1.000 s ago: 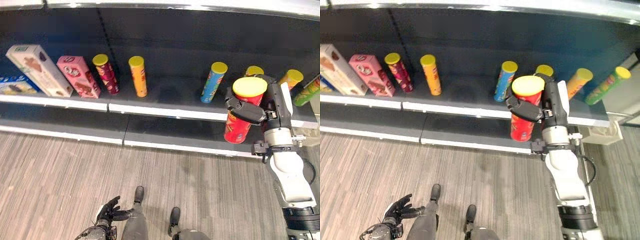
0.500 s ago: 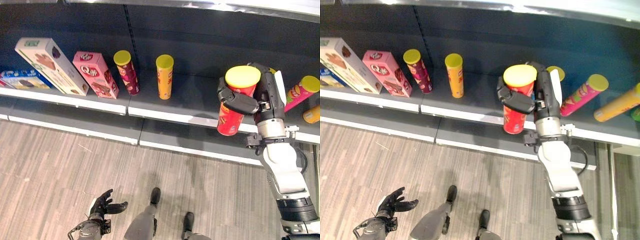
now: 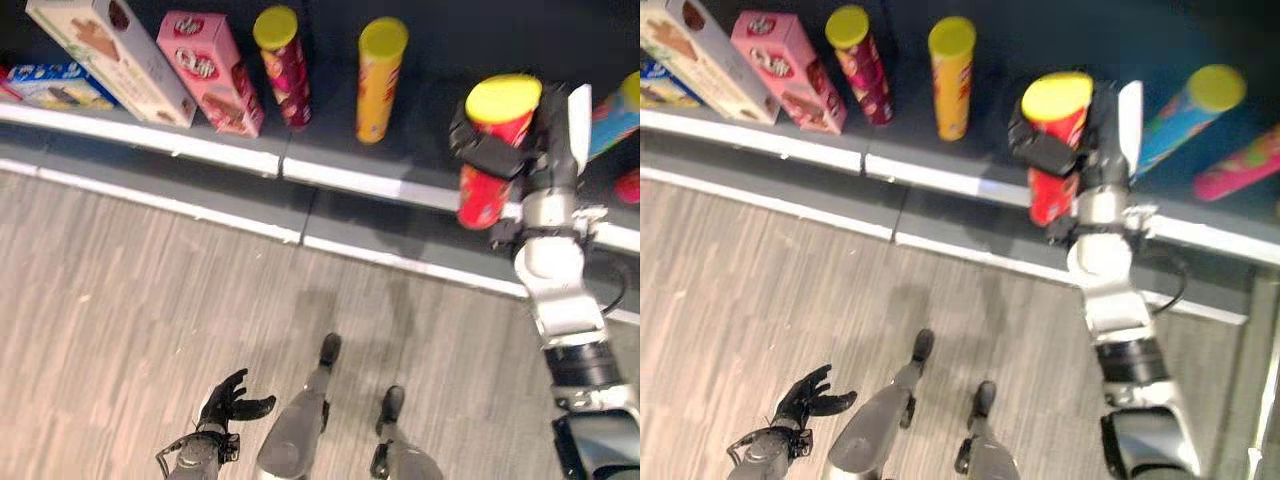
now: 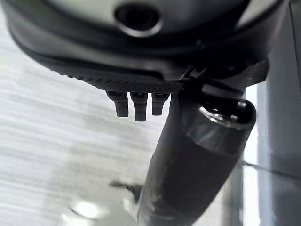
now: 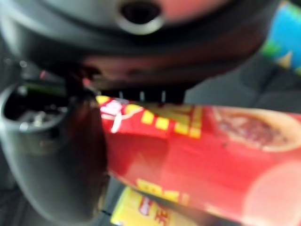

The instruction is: Put the goods on the table back onto the shelves and tidy them up.

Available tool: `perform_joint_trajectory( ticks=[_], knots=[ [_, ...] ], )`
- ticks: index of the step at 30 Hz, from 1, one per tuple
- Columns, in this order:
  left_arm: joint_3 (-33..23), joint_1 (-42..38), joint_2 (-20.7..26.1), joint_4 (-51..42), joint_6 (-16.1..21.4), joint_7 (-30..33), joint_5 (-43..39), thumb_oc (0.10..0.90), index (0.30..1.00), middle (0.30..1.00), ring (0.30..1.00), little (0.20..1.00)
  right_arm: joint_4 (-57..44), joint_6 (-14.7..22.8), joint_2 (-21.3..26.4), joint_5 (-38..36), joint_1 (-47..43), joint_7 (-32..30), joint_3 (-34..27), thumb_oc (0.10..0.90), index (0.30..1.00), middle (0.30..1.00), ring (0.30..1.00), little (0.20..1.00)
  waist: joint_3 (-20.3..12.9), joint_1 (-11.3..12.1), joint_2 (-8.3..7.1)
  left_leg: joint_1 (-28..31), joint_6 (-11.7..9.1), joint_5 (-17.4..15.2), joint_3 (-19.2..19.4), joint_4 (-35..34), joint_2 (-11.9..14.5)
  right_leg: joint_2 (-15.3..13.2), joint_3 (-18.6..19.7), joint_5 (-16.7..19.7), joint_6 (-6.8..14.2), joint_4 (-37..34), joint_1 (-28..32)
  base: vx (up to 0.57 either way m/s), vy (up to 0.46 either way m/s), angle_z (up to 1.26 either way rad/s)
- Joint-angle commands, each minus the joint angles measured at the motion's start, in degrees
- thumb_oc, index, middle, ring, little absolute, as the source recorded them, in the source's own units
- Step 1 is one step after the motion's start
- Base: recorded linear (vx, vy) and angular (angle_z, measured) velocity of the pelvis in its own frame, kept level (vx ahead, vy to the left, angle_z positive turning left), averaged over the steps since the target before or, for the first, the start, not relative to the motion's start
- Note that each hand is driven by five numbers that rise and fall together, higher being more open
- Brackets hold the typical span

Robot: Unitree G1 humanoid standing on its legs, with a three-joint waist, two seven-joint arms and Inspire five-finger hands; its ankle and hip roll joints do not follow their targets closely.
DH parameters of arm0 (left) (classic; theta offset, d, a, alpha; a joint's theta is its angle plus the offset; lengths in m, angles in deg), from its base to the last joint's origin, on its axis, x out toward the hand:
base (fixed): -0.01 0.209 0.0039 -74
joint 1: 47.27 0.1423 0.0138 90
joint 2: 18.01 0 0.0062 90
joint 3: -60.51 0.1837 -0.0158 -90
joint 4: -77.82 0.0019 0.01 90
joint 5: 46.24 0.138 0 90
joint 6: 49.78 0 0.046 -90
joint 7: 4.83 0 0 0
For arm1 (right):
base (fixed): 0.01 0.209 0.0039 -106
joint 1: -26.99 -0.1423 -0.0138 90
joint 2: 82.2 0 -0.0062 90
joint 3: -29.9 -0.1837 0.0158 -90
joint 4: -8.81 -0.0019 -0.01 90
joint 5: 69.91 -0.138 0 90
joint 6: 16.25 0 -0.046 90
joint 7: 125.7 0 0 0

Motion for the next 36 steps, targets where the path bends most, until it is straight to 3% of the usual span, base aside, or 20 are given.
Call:
perform_joint_trajectory(
  ticks=[1, 5, 12, 17, 22, 36],
  knots=[
    [-0.3, 2.5, 4.0, -1.5, 3.4, 2.0, -1.9, 0.800, 0.900, 0.900, 0.900, 0.900, -7.2, 3.8, 1.2, 4.4, -4.6, -7.7, -4.1, 0.400, 0.300, 0.300, 0.300, 0.300, -5.8, -0.9, -3.36, -2.0, -4.1, -9.1, 0.1, 7.0, 2.8, -8.3, -1.1, -0.3, 6.2, 4.5, -1.4, 0.02, 0.031, 0.09],
    [0.1, 2.5, 3.9, -2.4, 3.5, 1.7, -1.8, 0.800, 0.900, 0.900, 0.900, 0.900, -7.6, 3.4, 2.0, 6.1, -4.5, -8.6, -5.1, 0.400, 0.300, 0.300, 0.300, 0.300, -5.9, -0.8, -2.80, -2.7, -3.8, -9.2, -0.3, 6.7, 1.9, -8.9, -0.8, 0.3, 6.6, 3.6, -1.4, 0.06, 0.061, 0.08],
    [1.3, 1.4, 4.3, -3.4, 4.1, 1.9, -0.8, 0.800, 0.900, 0.900, 0.900, 0.900, -9.7, 3.3, 1.4, 9.9, -5.5, -10.9, -5.7, 0.400, 0.300, 0.300, 0.300, 0.300, -6.0, -1.2, -1.32, -5.2, -1.8, -11.9, -0.8, 10.0, -1.7, -12.4, 1.0, 3.4, 7.6, 3.5, -2.8, 0.06, 0.113, 0.02],
    [1.8, 0.4, 4.5, -4.6, 5.0, 3.1, -1.6, 0.800, 0.900, 0.900, 0.900, 0.900, -8.2, 3.5, -0.6, 9.3, -9.9, -14.8, -5.5, 0.400, 0.300, 0.300, 0.300, 0.300, -6.1, -0.7, -1.43, -6.3, -1.9, -11.6, 0.6, 8.9, -1.8, -12.7, 1.4, 6.5, 8.5, 0.4, -4.6, 0.01, 0.042, -0.10],
    [2.9, 0.0, 4.5, -5.1, 5.1, 3.3, -1.8, 0.800, 0.900, 0.900, 0.900, 0.900, -6.8, 3.3, -1.9, 8.5, -12.5, -16.6, -5.9, 0.400, 0.300, 0.300, 0.300, 0.300, -5.9, 0.0, -0.96, -6.9, -1.9, -11.3, 0.5, 8.5, -1.9, -12.8, 1.2, 6.7, 8.8, 0.3, -5.5, 0.00, 0.007, -0.11],
    [4.4, -0.2, 5.7, -5.8, 6.2, 3.1, -2.2, 0.800, 0.900, 0.900, 0.900, 0.900, -0.5, 3.6, 2.2, 6.2, -20.0, -20.5, -4.7, 0.400, 0.300, 0.300, 0.300, 0.300, -4.6, 1.9, 0.61, -10.2, -2.3, -10.2, -0.9, 8.0, -3.1, -13.5, -0.5, 7.2, 9.5, 0.2, -8.1, 0.01, -0.010, 0.07]
  ],
)
